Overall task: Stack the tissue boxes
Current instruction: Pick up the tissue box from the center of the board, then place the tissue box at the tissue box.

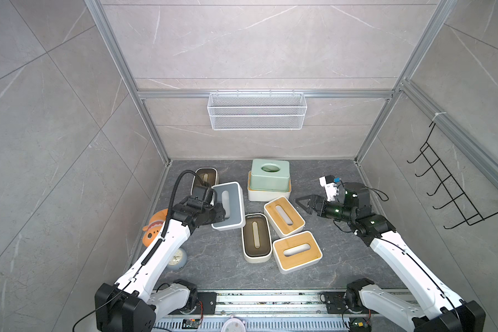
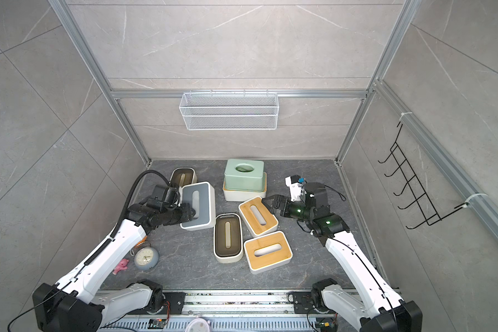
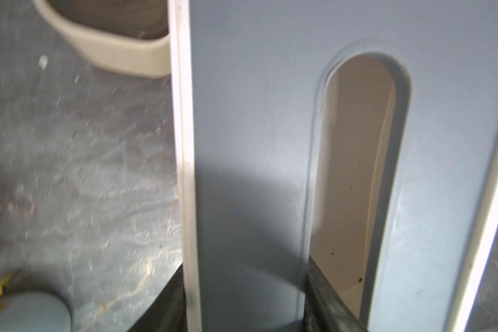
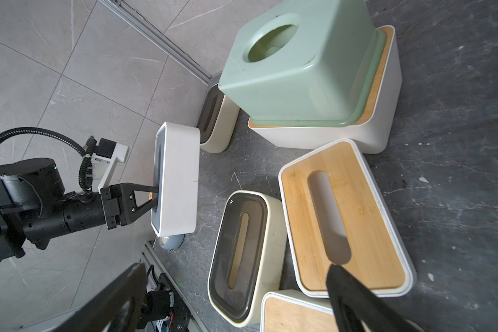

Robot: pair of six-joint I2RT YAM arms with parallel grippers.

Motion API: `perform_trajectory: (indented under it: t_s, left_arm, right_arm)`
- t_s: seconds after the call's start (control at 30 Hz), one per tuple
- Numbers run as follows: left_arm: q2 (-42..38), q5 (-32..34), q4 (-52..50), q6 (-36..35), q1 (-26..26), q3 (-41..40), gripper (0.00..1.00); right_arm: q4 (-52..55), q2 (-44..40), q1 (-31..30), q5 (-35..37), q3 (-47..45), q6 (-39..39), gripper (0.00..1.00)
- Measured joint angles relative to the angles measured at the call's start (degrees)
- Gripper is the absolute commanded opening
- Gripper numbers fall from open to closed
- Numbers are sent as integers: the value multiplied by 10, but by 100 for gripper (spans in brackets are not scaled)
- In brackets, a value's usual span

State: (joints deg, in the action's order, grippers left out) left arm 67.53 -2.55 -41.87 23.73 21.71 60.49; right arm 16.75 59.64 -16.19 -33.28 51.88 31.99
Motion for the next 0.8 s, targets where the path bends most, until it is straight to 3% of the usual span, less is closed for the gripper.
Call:
perform_trajectory:
  t_s: [0.23, 0.47, 0.8]
  left_arm:
    - [84, -77, 22, -113, 50, 63, 27]
    - [130, -133, 67, -209, 114, 75, 26]
    - [165, -187, 130, -273, 122, 76, 26]
  right_arm:
    - [1, 45, -1, -26, 61, -1, 100]
    - [29, 84, -21, -47, 93, -18, 100]
    - [66, 113, -29, -49, 95, -44, 100]
